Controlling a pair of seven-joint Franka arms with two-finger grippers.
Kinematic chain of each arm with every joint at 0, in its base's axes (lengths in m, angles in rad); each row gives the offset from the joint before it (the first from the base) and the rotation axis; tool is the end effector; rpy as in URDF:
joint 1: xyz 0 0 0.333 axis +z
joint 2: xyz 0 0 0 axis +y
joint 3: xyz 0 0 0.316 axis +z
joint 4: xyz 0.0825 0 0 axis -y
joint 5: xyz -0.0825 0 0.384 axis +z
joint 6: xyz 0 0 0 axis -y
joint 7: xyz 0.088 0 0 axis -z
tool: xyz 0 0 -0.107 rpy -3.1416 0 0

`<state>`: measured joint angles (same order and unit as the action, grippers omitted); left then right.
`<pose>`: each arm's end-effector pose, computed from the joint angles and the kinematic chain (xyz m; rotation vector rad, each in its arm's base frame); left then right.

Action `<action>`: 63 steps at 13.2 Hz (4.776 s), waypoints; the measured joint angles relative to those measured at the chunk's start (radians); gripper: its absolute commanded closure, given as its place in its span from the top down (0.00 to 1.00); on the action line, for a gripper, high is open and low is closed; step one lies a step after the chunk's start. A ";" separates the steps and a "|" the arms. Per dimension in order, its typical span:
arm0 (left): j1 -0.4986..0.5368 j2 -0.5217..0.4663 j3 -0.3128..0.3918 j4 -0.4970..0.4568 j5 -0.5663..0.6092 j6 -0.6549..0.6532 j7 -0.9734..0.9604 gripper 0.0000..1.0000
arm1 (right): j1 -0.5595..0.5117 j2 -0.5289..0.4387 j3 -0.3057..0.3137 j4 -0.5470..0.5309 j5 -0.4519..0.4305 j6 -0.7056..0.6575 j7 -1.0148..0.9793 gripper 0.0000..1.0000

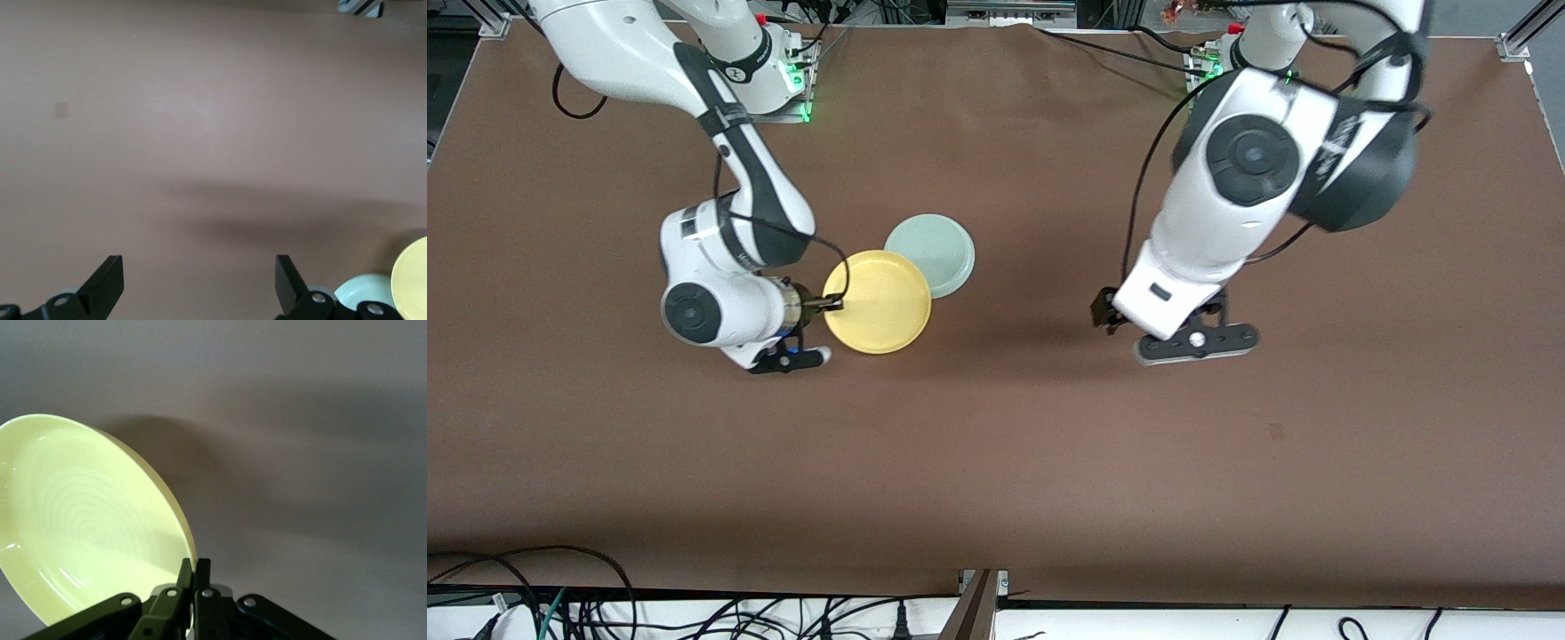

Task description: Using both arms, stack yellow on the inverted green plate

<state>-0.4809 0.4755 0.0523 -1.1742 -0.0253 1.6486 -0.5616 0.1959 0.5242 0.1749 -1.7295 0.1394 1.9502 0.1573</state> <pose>0.6276 -0.2989 0.5214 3.1342 0.2027 -0.0017 0.5894 0.2299 0.2643 -2.9657 -0.1963 0.5136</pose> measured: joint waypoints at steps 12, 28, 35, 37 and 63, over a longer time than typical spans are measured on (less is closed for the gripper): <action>0.200 -0.218 0.004 -0.134 0.000 -0.216 0.353 1.00 | 0.000 -0.353 0.124 -0.570 0.125 0.374 0.000 0.00; 0.343 -0.498 0.008 -0.455 0.016 -0.149 0.524 1.00 | 0.000 -0.238 0.174 -0.643 0.175 0.637 0.002 0.00; 0.391 -0.494 0.009 -0.455 0.017 -0.124 0.538 1.00 | 0.000 -0.234 0.178 -0.643 0.178 0.638 0.007 1.00; 0.393 -0.494 0.009 -0.448 0.017 -0.116 0.538 1.00 | 0.000 -0.230 0.178 -0.643 0.178 0.638 0.025 1.00; 0.394 -0.461 0.001 -0.444 0.016 -0.022 0.502 1.00 | -0.103 -0.389 -0.172 0.245 -0.235 -0.382 -0.142 1.00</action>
<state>-0.0866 0.0141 0.0530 -1.6180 -0.0090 1.6268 -0.0593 0.0932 0.1355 0.0032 -1.4842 -0.0955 1.5679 0.0153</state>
